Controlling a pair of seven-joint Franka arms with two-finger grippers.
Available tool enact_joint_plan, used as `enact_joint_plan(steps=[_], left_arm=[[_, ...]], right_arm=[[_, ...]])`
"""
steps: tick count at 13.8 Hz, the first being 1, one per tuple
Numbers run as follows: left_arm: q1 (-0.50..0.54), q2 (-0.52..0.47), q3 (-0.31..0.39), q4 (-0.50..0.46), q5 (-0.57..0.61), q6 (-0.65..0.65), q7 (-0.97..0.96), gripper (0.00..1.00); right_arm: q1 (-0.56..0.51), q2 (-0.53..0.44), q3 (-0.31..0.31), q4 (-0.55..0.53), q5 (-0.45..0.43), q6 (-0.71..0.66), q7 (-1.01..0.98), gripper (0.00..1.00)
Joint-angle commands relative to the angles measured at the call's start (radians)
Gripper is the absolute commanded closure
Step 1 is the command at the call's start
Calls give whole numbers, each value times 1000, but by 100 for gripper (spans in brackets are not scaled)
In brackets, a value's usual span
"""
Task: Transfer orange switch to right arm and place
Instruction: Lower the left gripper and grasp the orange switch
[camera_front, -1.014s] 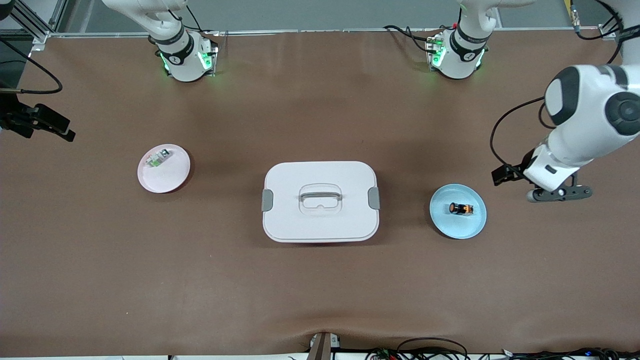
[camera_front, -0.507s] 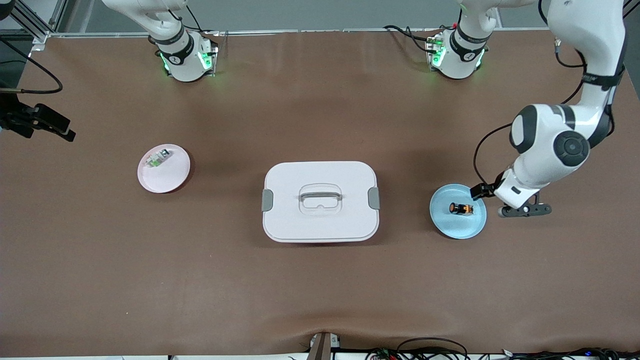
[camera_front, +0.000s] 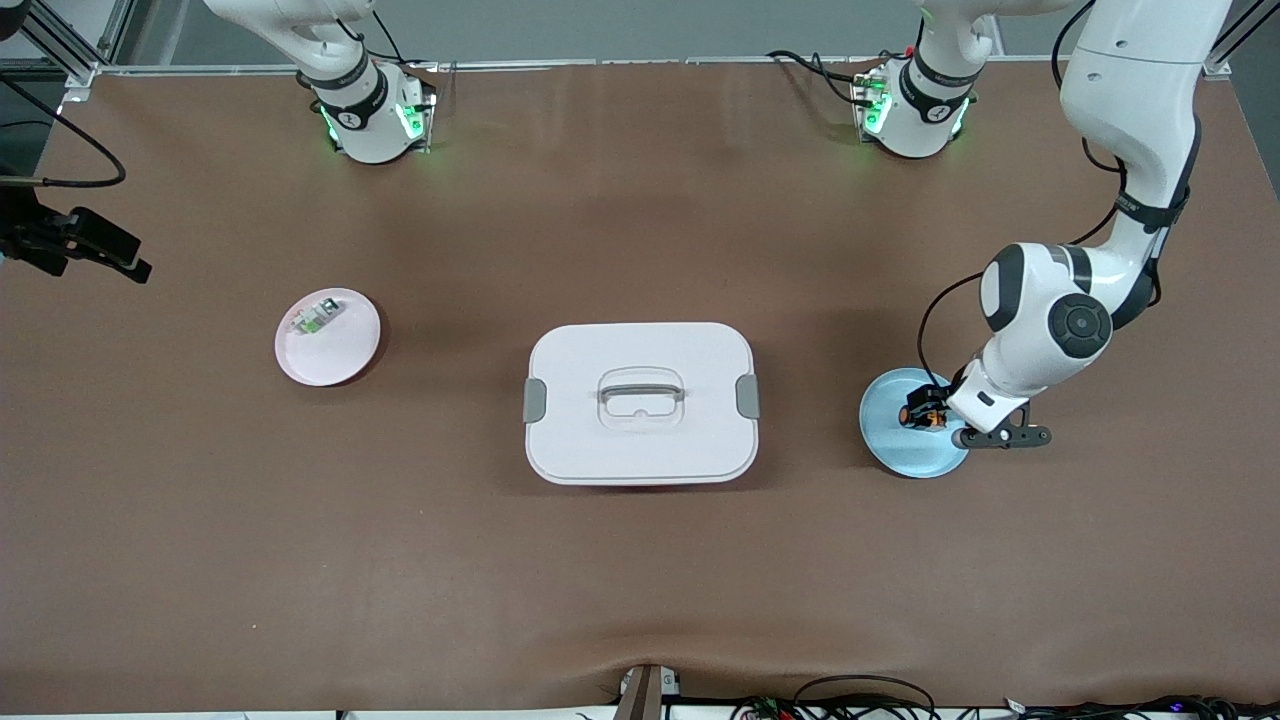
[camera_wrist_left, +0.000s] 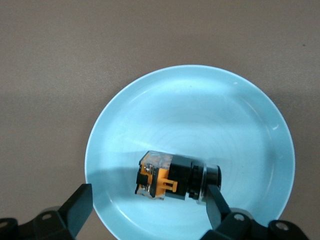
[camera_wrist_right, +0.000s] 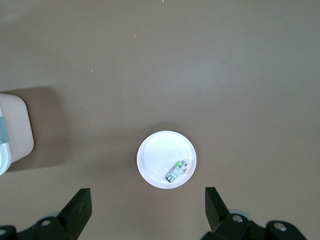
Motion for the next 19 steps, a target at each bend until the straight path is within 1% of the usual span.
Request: enact_joint_plan(steps=[1,6,9,15,17,18,19], left_arm=[[2,-3,-17,0,-12,16,-1,0],[5,-13,-42,0,-15,16,3,0],[5,-3,-43,0,-12,34,22,0],[11,53,-48,0,-7,108,58,0],[11,62,-48,0,-7,114,60,0],[11,63,-48,0,-7,114,62,8],[11,66,-48,0,-7,114,62,26]], right_arm=[[7,-22,-4,-18,-10,9,21,0],[7,-22,-4,-19,-10,22,21,0],[7,-22,-4,-19,-11,26,21,0],[3,-20,-5,-22,-13,16,26,0],[1,-20,-5,-24,-13,15,38,0],[1,-20,-5,-24,-13,13,41,0],[1,-20,-5,-24,-13,13,43,0]])
